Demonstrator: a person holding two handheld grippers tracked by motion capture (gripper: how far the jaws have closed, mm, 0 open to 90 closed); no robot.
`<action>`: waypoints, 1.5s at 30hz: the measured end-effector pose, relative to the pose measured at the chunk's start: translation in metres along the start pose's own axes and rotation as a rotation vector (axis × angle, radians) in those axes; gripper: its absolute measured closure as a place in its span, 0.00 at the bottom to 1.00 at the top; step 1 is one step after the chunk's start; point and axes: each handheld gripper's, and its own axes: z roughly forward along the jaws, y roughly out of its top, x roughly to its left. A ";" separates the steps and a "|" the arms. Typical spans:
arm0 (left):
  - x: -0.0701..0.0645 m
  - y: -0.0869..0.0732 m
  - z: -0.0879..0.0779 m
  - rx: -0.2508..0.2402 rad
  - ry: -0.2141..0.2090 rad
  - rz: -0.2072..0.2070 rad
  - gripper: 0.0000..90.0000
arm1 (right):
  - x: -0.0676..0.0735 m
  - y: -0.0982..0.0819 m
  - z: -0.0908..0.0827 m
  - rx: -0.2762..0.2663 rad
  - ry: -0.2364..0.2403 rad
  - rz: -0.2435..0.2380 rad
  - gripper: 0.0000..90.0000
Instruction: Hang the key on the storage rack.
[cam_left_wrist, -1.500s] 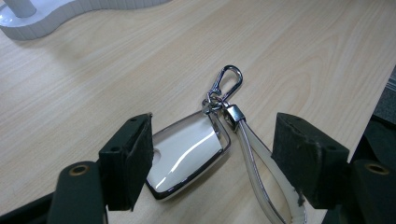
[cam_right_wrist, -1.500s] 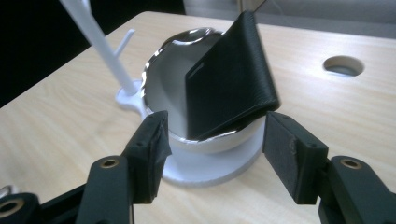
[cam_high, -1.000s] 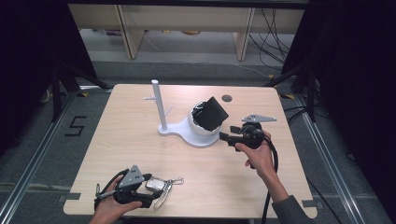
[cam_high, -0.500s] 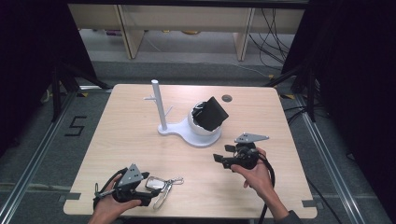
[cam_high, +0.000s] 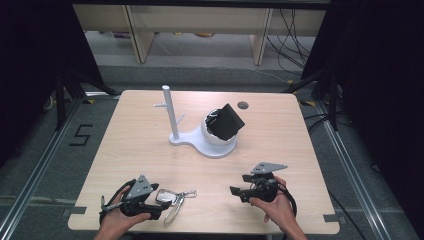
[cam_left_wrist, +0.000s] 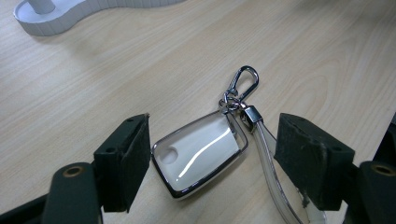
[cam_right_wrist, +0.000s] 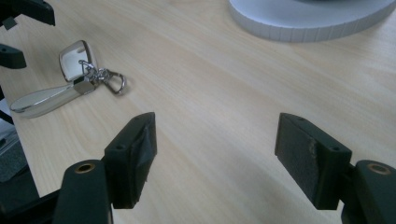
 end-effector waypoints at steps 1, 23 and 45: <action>0.001 -0.001 0.000 0.011 0.007 0.007 0.29 | 0.003 -0.005 -0.002 0.002 -0.003 0.012 0.34; -0.017 0.024 0.006 0.002 0.004 0.064 0.23 | 0.007 -0.029 -0.007 0.082 -0.035 -0.016 0.32; -0.023 0.077 0.073 0.450 -0.089 0.311 0.52 | 0.011 -0.028 -0.005 0.085 -0.005 -0.043 0.34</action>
